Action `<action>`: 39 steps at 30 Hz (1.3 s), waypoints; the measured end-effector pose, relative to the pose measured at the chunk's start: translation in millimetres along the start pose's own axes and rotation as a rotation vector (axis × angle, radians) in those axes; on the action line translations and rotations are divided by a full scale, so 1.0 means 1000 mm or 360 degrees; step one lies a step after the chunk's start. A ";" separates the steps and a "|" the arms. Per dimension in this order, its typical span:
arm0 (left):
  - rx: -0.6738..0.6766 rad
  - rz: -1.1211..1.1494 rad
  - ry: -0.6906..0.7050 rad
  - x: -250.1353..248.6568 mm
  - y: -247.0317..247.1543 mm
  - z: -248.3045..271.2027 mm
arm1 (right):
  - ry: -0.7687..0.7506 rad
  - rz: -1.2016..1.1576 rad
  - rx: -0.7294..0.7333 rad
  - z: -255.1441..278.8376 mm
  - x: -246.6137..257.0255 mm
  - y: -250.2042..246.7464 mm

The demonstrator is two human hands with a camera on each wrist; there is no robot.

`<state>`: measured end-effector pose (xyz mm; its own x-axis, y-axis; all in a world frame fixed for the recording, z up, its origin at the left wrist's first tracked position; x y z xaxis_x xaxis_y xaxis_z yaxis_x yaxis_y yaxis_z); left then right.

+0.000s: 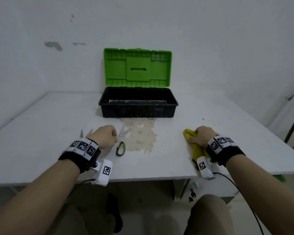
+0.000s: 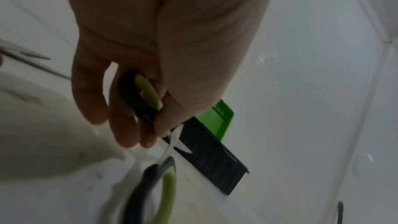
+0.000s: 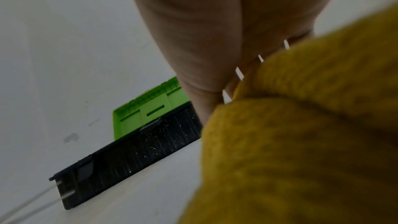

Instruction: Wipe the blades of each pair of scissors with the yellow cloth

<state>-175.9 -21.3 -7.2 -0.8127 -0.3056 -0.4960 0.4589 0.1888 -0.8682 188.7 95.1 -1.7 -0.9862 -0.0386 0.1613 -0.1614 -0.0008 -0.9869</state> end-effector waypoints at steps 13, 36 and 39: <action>0.0162 0.1006 0.0122 -0.062 0.025 0.034 | -0.0191 -0.1277 -0.0178 0.066 0.025 -0.046; -0.0009 0.0715 0.0333 -0.078 0.051 0.047 | -0.0554 -0.1457 -0.0151 0.102 0.080 -0.016; -0.0012 0.0718 0.0331 -0.080 0.052 0.047 | -0.0580 -0.1413 -0.0134 0.100 0.083 -0.013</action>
<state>-70.1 -31.2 -13.7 -0.5883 0.0006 -0.8086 0.7795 0.2664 -0.5669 112.6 -8.2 23.8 -0.4332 -0.3662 0.8236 -0.8592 -0.1081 -0.5000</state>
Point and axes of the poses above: each hand's wrist, its own z-axis away from the middle knuckle, its own y-axis out of the palm, x = y × z, the point moved 4 cm from there along -z, towards the middle knuckle, and after that the axes turned 11 degrees about -x, right-handed, at the moved point
